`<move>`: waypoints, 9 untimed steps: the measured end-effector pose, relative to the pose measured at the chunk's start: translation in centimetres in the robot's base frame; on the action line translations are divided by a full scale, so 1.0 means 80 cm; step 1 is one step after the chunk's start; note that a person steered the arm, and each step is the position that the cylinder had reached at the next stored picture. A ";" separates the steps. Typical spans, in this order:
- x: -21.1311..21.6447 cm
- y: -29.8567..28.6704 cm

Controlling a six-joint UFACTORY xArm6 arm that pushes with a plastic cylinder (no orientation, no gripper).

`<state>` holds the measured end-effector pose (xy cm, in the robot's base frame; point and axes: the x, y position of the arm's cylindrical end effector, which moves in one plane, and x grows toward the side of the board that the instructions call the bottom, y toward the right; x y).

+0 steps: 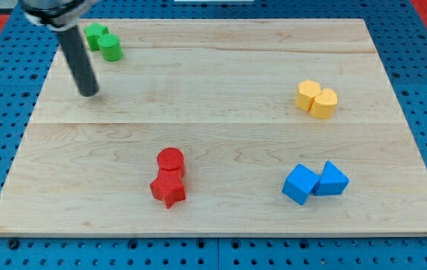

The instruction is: Move the green blocks above the yellow blocks

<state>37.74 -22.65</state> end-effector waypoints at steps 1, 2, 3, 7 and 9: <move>-0.039 -0.054; -0.117 -0.056; -0.184 -0.052; -0.117 0.109; -0.111 0.190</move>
<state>28.85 -7.42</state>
